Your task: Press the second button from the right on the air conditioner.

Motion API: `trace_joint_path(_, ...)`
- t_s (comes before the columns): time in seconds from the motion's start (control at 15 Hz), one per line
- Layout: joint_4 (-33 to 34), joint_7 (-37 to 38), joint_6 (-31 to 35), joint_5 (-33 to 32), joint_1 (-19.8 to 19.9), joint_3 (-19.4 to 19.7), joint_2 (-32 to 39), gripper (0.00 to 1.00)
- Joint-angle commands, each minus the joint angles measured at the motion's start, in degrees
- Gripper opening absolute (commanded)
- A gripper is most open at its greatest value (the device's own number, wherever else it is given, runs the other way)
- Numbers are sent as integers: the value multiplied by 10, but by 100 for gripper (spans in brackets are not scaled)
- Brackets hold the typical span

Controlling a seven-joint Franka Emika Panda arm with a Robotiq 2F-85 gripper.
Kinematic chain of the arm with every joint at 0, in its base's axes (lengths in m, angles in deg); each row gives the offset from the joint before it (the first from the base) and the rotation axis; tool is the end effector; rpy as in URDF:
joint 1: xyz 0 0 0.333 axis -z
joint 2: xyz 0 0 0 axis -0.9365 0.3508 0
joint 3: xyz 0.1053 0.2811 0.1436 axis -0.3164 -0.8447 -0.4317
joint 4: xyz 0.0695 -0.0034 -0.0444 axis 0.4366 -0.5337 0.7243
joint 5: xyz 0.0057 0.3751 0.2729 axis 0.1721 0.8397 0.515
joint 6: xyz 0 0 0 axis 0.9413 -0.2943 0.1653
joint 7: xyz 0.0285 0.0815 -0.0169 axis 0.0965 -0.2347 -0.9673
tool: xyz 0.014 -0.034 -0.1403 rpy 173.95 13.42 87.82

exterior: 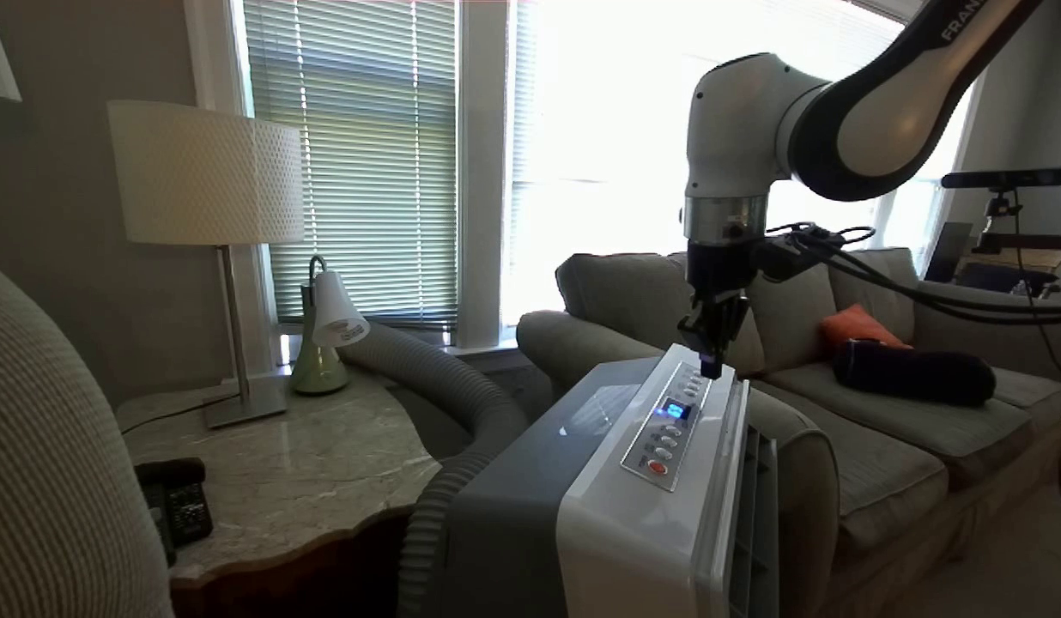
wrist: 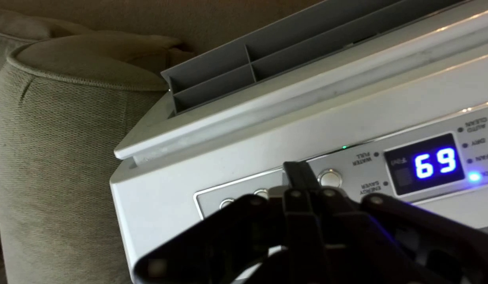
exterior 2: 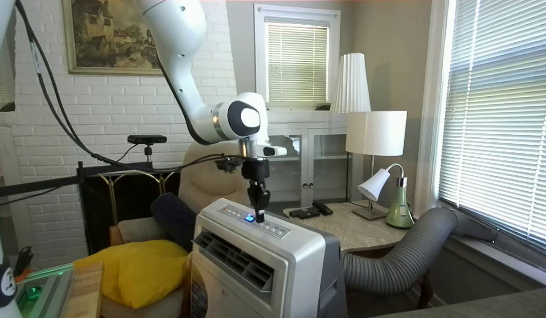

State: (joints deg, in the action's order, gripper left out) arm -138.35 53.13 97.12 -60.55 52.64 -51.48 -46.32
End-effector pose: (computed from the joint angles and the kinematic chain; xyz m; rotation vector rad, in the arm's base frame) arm 0.5638 0.1456 0.1379 2.9777 -0.2537 0.0362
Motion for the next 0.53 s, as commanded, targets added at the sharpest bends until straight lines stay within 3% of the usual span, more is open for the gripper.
trace_joint_path(0.0, 6, 3, 17, -9, 6, -2, 14, 0)
trace_joint_path(0.47, 9, 5, 47, -10, 0, 4, 31, 0)
